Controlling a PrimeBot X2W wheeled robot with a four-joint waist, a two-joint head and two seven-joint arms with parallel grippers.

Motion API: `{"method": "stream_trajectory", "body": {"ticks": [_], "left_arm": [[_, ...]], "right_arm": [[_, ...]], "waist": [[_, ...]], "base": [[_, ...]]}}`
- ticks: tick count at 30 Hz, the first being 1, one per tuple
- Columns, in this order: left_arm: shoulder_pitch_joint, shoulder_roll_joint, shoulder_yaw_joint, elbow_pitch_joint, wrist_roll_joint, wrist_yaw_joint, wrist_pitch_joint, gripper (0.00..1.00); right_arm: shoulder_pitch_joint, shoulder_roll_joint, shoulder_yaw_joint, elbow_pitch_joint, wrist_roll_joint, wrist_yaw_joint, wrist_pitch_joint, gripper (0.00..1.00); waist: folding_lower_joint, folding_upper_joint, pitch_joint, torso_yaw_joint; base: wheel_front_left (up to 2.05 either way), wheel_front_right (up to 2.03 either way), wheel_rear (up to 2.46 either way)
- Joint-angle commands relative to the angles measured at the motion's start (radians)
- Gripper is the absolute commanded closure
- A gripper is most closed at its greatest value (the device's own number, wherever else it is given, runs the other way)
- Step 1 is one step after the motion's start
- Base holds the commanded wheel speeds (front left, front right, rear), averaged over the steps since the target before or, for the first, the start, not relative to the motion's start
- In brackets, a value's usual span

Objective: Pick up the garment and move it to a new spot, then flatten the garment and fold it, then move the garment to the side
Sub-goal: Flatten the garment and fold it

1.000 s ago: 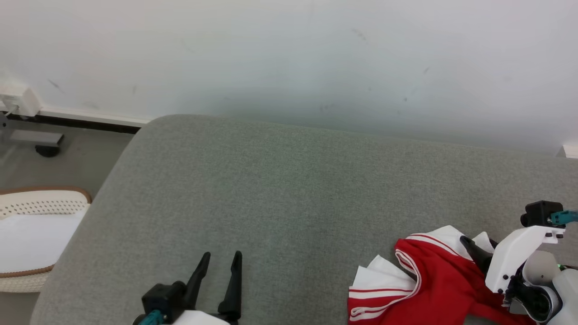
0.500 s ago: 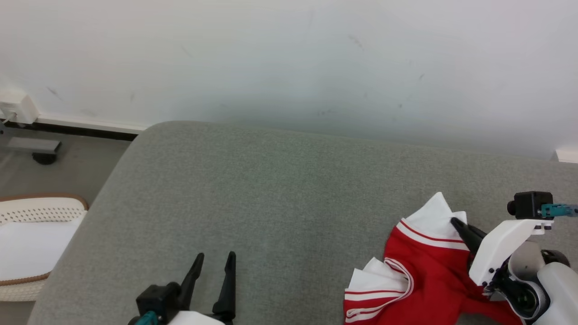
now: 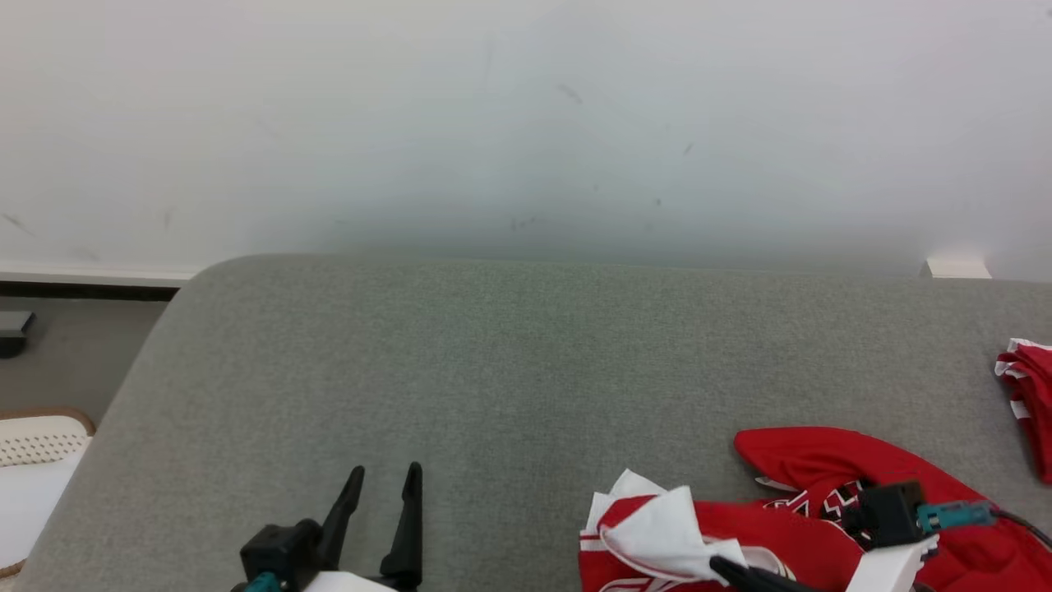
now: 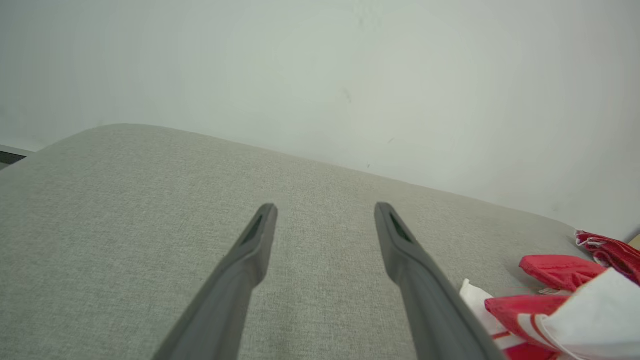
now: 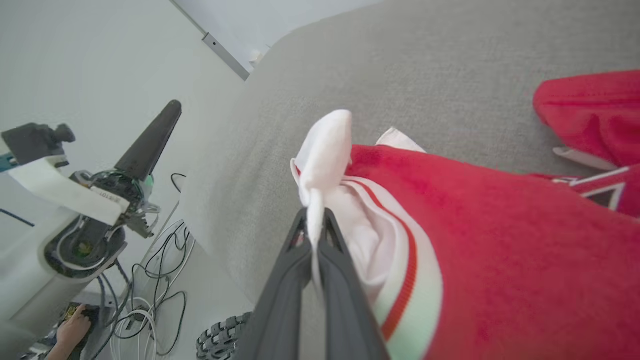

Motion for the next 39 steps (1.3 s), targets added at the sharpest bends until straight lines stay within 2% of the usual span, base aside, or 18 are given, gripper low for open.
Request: {"method": "stream_trajectory", "body": {"ticks": [1,4,6,7,8,13,19,23,27,33,39], "left_arm": [[0.011,0.004,0.003,-0.003,0.003,-0.002,0.000,0.00],[0.008,0.004,0.000,-0.002,0.000,-0.002,0.000,0.00],[0.007,0.004,-0.004,0.000,-0.004,-0.004,0.000,0.00],[0.006,0.004,-0.006,0.000,-0.006,-0.003,0.000,0.00],[0.005,0.004,-0.008,0.001,-0.007,-0.002,0.000,0.00],[0.003,0.004,-0.013,0.006,-0.010,-0.003,0.000,0.00],[-0.003,0.004,-0.016,0.011,-0.010,-0.005,0.000,0.00],[-0.015,0.006,-0.014,0.011,0.010,-0.012,0.000,0.00],[-0.057,0.010,-0.039,0.035,0.024,-0.033,0.011,0.00],[-0.170,0.009,-0.121,0.105,0.034,-0.068,0.169,0.00],[-0.246,0.013,-0.194,0.174,0.035,-0.091,0.329,0.00]], "right_arm": [[0.019,-0.009,0.002,-0.014,0.006,-0.002,0.005,1.00],[0.065,-0.032,0.019,-0.045,0.015,-0.002,0.016,1.00],[0.084,-0.037,0.027,-0.033,0.010,-0.002,0.027,0.60],[0.094,-0.041,0.036,-0.026,0.006,-0.002,0.039,0.14],[0.096,-0.043,0.037,-0.022,0.006,-0.002,0.046,0.00],[0.090,-0.034,0.004,-0.013,0.009,-0.002,0.031,0.00],[0.088,-0.034,-0.053,-0.064,0.031,-0.002,-0.012,0.00],[0.079,-0.032,-0.116,-0.082,-0.008,-0.002,-0.113,0.00],[0.072,-0.011,-0.181,-0.035,-0.081,-0.002,-0.229,0.00],[0.064,0.048,-0.268,0.070,-0.220,-0.002,-0.370,0.00],[0.062,0.091,-0.318,0.125,-0.306,-0.002,-0.442,0.00]], "waist": [[0.0000,0.0000,-0.001,-0.007],[0.0000,0.0000,0.000,-0.017],[0.0000,0.0000,0.001,-0.021],[0.0000,0.0000,0.001,-0.022],[0.0000,0.0000,0.002,-0.023],[0.0000,0.0000,0.004,-0.023],[0.0000,0.0000,0.001,-0.019],[0.0000,0.0000,0.001,-0.031],[0.0000,0.0000,0.004,-0.055],[0.0000,0.0000,0.016,-0.106],[0.0000,0.0000,0.029,-0.170]], "base": [[0.00,0.00,0.00],[0.00,0.00,0.00],[0.00,0.00,0.00],[0.00,0.00,0.00],[0.00,0.00,0.00],[0.00,0.00,0.00],[0.00,0.00,0.00],[0.00,0.00,0.00],[0.00,0.00,0.00],[0.00,0.00,0.00],[0.00,0.00,0.00]]}}
